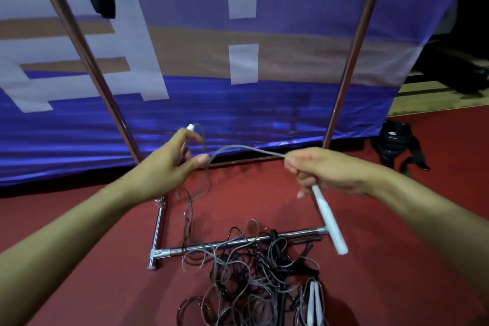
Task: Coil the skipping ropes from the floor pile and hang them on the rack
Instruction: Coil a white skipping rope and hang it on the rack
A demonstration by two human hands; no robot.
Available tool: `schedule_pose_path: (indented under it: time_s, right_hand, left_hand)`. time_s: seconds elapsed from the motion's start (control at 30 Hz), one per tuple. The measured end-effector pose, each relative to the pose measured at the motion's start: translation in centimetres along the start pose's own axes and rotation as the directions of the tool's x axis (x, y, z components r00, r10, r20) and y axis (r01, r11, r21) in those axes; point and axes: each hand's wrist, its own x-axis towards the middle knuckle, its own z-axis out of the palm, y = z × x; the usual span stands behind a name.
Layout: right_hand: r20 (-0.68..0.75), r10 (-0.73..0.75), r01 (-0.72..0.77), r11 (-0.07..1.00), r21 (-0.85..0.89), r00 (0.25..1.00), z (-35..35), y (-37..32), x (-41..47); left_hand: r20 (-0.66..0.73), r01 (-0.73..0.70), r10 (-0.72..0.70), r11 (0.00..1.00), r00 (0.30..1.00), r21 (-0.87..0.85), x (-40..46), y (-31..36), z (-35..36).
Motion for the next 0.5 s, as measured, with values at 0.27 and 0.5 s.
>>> schedule_pose_path:
  time_s: [0.27, 0.5]
  right_hand:
    - [-0.138, 0.083, 0.066, 0.571, 0.818, 0.987, 4.3, -4.4, 1.2]
    - [-0.336, 0.157, 0.220, 0.497, 0.840, 0.929, 5.9, -5.1, 2.1]
  left_hand:
    - [0.127, 0.105, -0.045, 0.851, 0.991, -0.514, -0.9, 5.9, 3.0]
    - [0.211, 0.093, -0.004, 0.906, 0.977, -0.412, -1.0, 7.8, 5.2]
